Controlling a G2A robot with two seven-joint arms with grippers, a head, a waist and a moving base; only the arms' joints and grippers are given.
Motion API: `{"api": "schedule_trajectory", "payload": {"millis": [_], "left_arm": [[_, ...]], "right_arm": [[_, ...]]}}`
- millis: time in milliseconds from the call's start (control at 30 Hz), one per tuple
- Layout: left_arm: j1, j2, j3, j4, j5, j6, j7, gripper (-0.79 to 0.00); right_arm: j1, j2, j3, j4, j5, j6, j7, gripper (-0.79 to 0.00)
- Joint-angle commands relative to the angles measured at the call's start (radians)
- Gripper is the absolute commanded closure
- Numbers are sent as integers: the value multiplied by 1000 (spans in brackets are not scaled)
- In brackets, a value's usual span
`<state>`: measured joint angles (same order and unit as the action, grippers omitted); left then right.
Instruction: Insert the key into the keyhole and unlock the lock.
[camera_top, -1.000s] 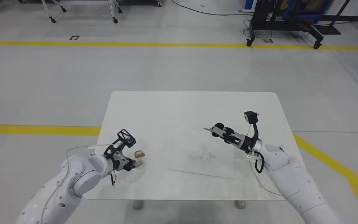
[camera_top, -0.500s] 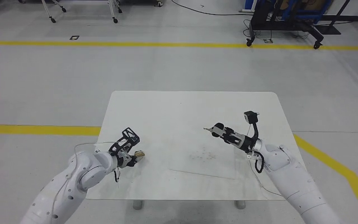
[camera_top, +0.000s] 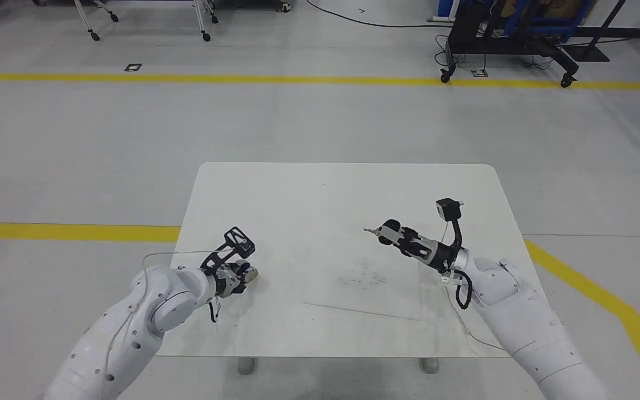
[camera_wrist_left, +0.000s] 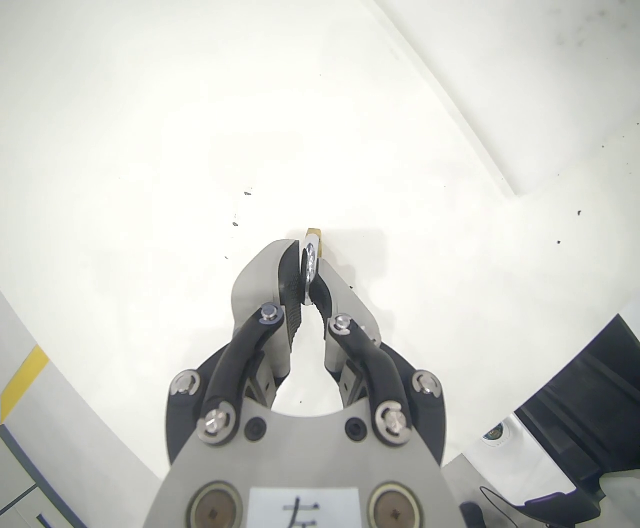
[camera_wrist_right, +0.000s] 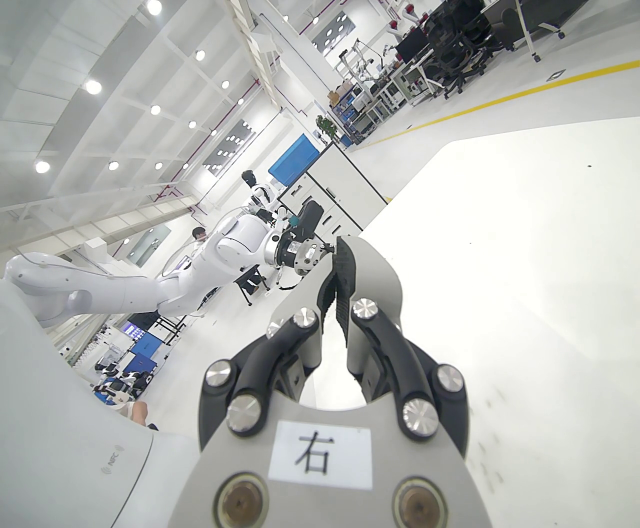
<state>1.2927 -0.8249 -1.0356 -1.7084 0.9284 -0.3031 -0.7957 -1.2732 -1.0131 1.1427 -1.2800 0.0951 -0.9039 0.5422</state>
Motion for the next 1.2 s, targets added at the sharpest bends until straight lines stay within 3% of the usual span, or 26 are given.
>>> {"api": "schedule_trajectory", "payload": {"millis": [0, 267, 533, 667, 767, 1067, 1167], "left_arm": [[-2, -2, -1, -1, 1, 2, 3, 0], [-27, -16, 4, 49, -55, -2, 24, 0], [-40, -34, -35, 86, -250, -36, 192, 0], [-18, -42, -71, 108, -447, -104, 317, 0], [6, -48, -94, 132, -648, -221, 392, 0], [9, -49, -93, 137, -666, -233, 393, 0], [-7, -64, -63, 130, -844, -223, 373, 0]], "right_arm": [[0, 0, 0, 0, 0, 0, 0, 0], [0, 0, 0, 0, 0, 0, 0, 0], [0, 0, 0, 0, 0, 0, 0, 0], [0, 0, 0, 0, 0, 0, 0, 0], [0, 0, 0, 0, 0, 0, 0, 0], [0, 0, 0, 0, 0, 0, 0, 0], [5, -6, -9, -12, 6, 53, -26, 0]]}}
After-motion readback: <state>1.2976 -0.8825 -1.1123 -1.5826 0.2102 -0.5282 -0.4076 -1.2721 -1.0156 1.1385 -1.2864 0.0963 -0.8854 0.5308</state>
